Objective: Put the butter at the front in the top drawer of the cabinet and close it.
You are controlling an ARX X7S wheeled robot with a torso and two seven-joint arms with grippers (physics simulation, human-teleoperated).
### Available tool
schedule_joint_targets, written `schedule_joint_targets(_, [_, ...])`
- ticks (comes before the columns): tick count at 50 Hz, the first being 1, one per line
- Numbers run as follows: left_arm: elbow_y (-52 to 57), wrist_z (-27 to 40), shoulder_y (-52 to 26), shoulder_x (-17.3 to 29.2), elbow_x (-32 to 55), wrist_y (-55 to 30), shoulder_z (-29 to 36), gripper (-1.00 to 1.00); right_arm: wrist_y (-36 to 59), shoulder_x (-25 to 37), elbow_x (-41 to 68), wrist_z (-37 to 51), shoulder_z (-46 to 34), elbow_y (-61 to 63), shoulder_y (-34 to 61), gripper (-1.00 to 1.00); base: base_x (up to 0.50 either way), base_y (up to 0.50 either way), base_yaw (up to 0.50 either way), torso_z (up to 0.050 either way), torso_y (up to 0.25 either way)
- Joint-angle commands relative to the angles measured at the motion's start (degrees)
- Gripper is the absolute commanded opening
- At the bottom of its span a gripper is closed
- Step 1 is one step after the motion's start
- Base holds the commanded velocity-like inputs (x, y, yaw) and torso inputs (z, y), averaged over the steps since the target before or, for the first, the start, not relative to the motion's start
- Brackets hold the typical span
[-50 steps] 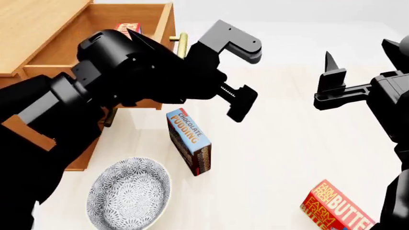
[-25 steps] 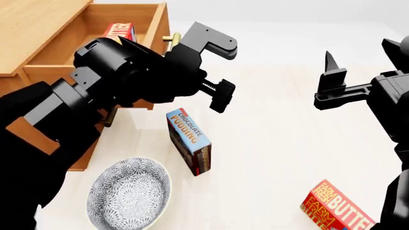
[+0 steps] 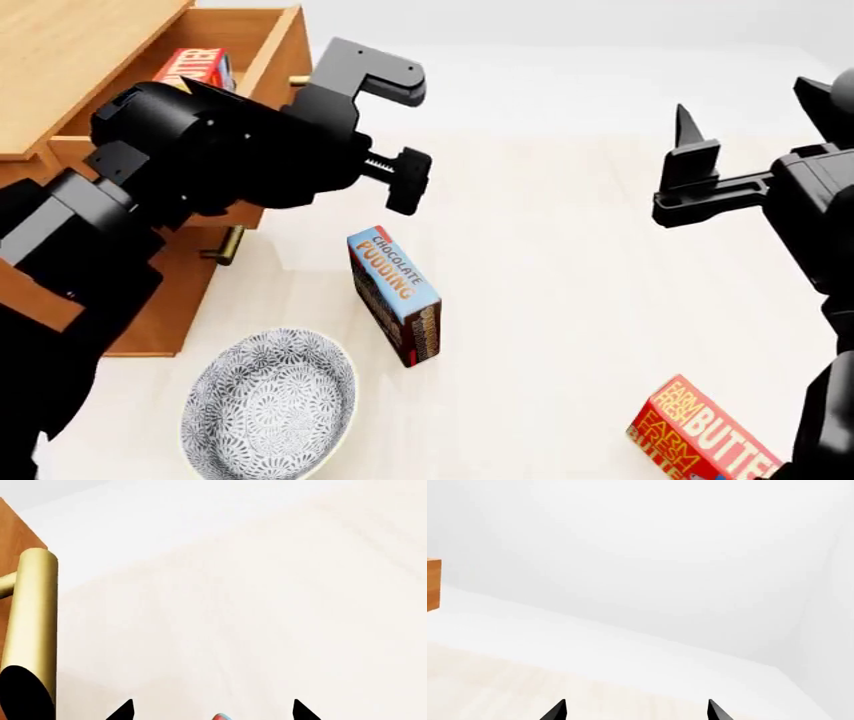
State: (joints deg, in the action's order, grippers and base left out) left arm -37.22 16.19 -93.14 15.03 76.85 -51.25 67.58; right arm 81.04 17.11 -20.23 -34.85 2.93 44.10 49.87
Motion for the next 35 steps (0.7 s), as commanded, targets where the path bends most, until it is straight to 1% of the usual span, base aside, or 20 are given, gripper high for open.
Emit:
schedule_joint_targets(1, [-4.63,0.88,0.58,2.37,-2.1,0.93,0.69,1.0,0.06,-0.03,0.01,0.07,-0.43,-0.22,0.28,1.0,0.0,0.0,0.0,0.0,0.0])
schedule_joint_targets(10, [-11.0,-0.29,0.06,2.3,-4.73,2.62,1.87,1.0,0.1,-0.01,-0.07,0.12,-0.53,-0.14,0.18,1.0,0.02,0.0,0.0,0.0,-0.007])
schedule_joint_targets(18, [-12.27,0.62,-0.74,3.62,-5.58,2.43,2.2,1.0,-0.17,0.01,-0.07,0.11,-0.07,-0.18,-0.17,1.0,0.02,0.0,-0.01,0.0,-0.012])
schedule_joint_targets(30, [-19.06,0.84,-1.3,3.76,-7.62,3.88,2.84,1.0,-0.85,-0.1,0.07,0.13,0.34,-0.46,-0.56,1.0,0.02,0.0,-0.01,-0.002,-0.013])
schedule_joint_targets(35, [-18.49,1.32,-1.49,4.6,-7.29,3.64,2.44,1.0,-0.86,-0.02,0.05,0.13,0.4,-0.5,-0.63,1.0,0.02,0.0,-0.01,-0.002,-0.016])
